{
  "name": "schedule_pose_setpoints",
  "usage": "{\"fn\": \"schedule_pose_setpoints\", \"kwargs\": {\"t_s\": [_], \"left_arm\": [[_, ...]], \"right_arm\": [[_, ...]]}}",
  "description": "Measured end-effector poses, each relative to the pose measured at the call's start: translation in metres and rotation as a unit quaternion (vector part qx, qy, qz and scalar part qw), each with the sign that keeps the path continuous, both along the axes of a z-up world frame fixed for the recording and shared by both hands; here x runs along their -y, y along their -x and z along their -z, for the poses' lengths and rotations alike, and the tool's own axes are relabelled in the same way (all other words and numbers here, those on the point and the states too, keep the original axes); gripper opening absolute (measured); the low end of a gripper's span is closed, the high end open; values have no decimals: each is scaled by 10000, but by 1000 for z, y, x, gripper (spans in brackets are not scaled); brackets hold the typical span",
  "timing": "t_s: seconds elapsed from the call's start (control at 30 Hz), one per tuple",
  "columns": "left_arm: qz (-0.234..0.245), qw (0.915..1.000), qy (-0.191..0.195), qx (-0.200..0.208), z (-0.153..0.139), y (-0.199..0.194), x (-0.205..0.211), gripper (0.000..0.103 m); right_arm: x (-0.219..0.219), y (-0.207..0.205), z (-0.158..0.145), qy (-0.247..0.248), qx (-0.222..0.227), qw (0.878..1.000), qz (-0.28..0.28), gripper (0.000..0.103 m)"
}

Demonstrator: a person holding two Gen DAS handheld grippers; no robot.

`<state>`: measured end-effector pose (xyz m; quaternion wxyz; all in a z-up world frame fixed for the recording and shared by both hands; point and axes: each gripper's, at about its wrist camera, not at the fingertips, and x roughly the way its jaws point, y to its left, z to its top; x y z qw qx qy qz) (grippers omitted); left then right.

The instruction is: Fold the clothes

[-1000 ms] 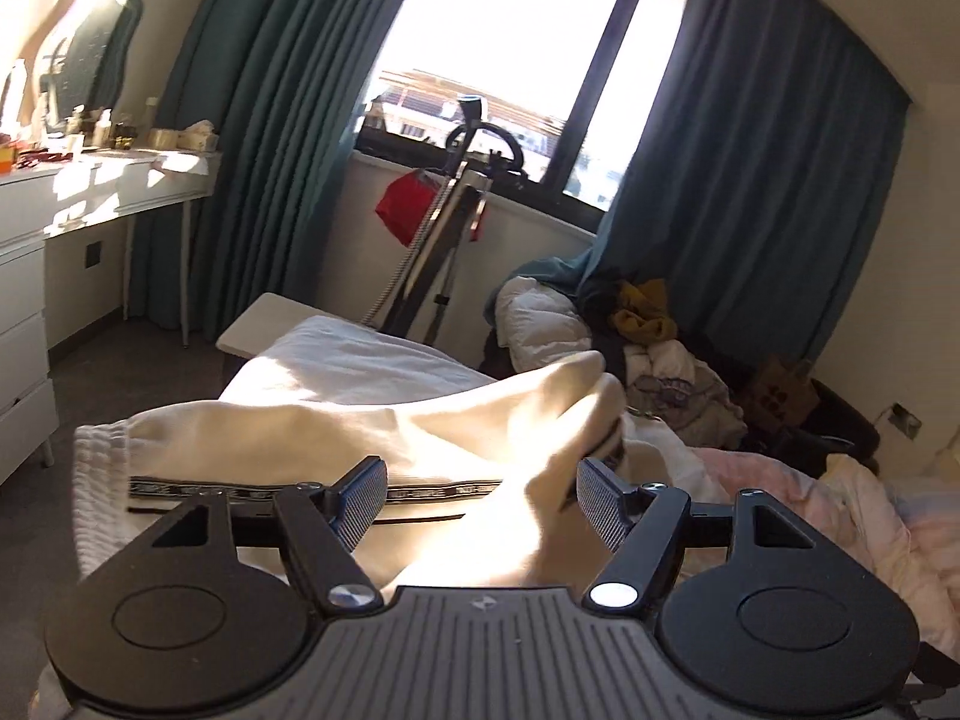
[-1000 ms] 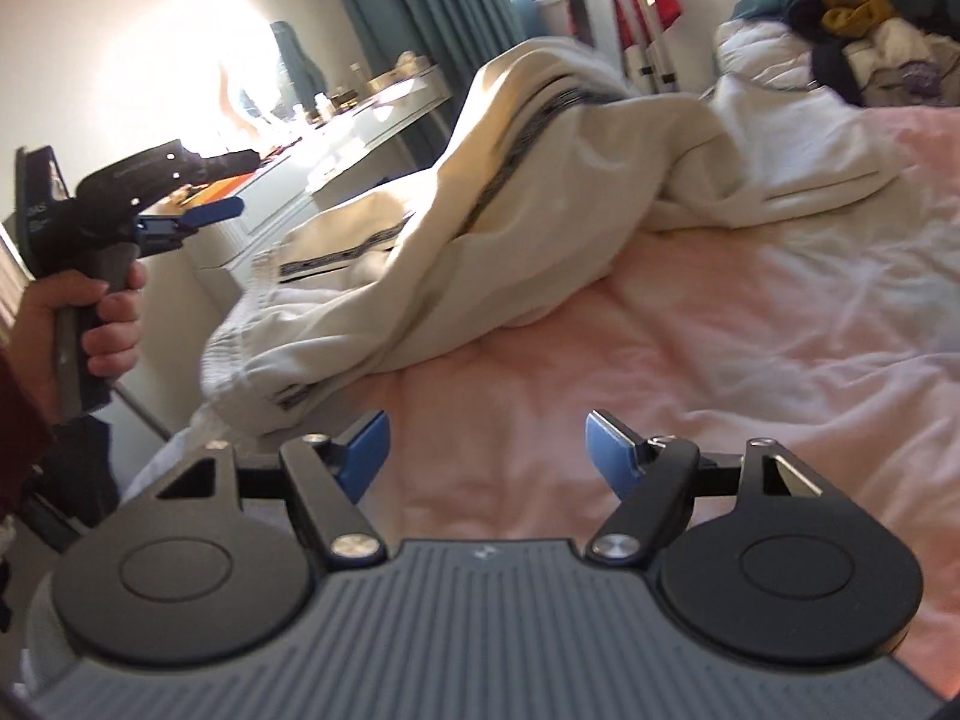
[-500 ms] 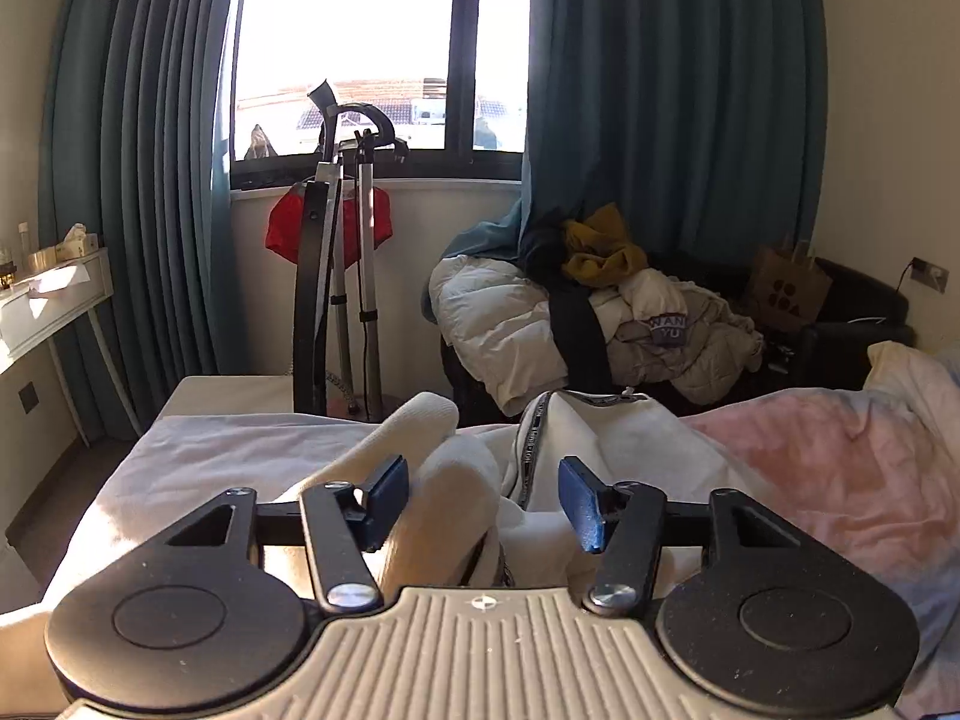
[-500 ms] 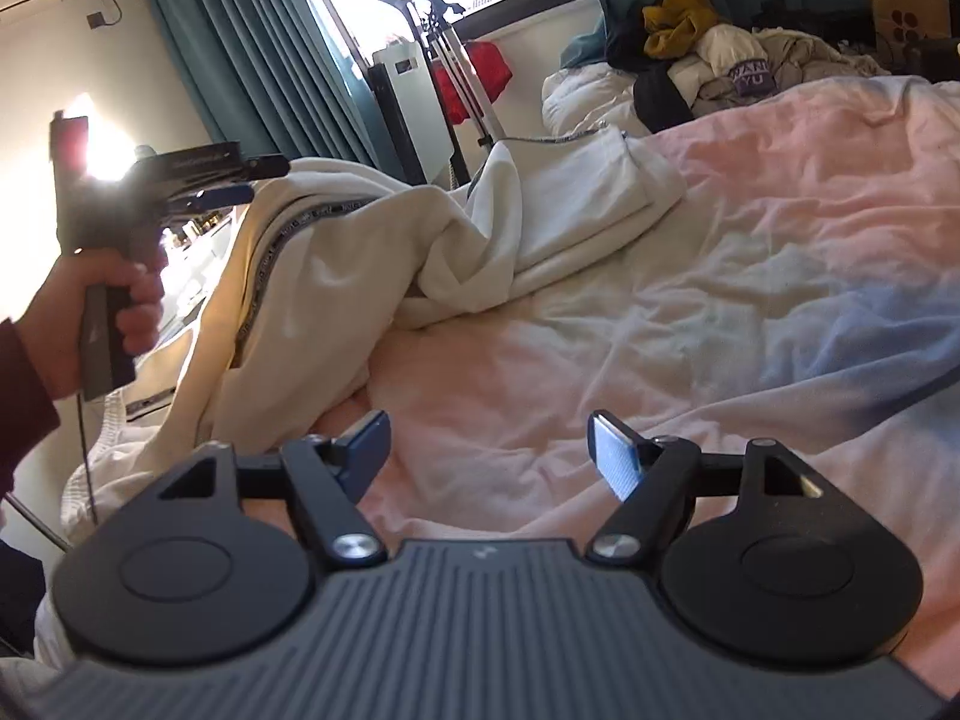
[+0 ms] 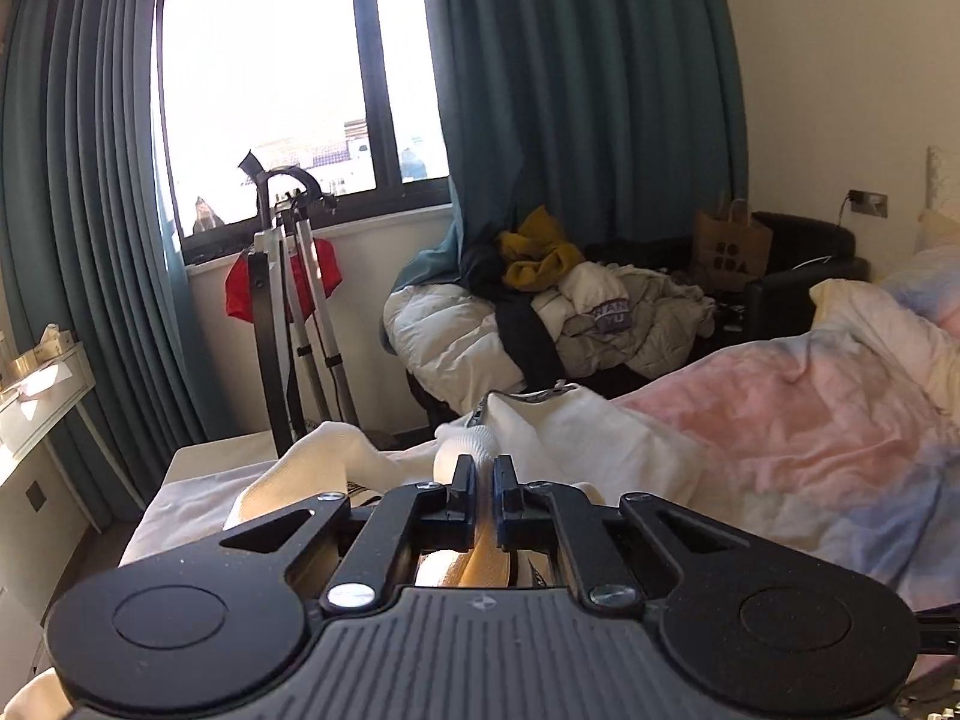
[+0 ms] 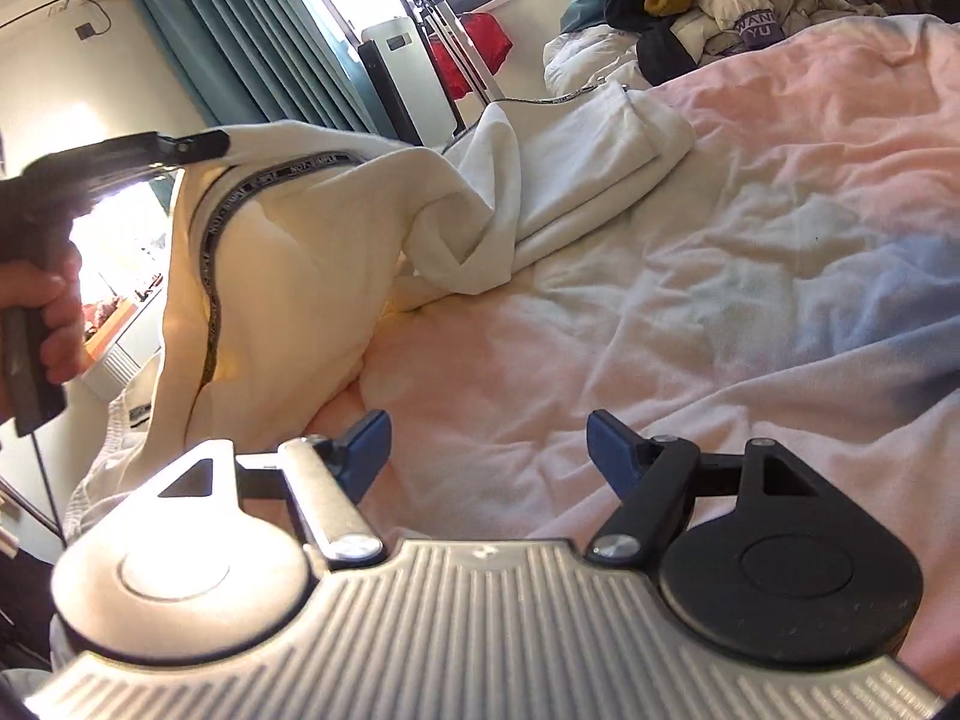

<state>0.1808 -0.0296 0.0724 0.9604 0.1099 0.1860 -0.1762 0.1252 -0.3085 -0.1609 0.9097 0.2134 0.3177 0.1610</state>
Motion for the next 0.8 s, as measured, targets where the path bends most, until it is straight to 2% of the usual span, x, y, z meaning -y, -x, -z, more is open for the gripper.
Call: {"fn": "schedule_pose_setpoints", "kwargs": {"t_s": [0.2, 0.3, 0.37, 0.47, 0.53, 0.67, 0.8], "left_arm": [[717, 9959, 548, -100, -9, 117, -3, 5], [857, 9926, 776, -379, 17, 165, -4, 5], [797, 9903, 978, -580, 39, 183, -8, 5], [515, 9846, 1512, -709, 65, 190, -19, 5], [384, 9797, 1838, -698, 74, 189, -24, 5], [302, 9731, 2206, -599, 81, 183, -29, 5], [240, 9637, 2618, -472, 84, 173, -43, 6]], "right_arm": [[14, 23, -19, -58, 189, 9992, 342, 75], [21, 34, -28, -87, 283, 9982, 513, 75], [28, 42, -33, -168, 329, 9970, 680, 75], [45, 48, -34, -427, 250, 9935, 1028, 75], [62, 48, -30, -865, 100, 9882, 1256, 75], [99, 37, -19, -1727, -205, 9694, 1734, 75], [125, -8, -3, -2535, -372, 9491, 1833, 75]]}}
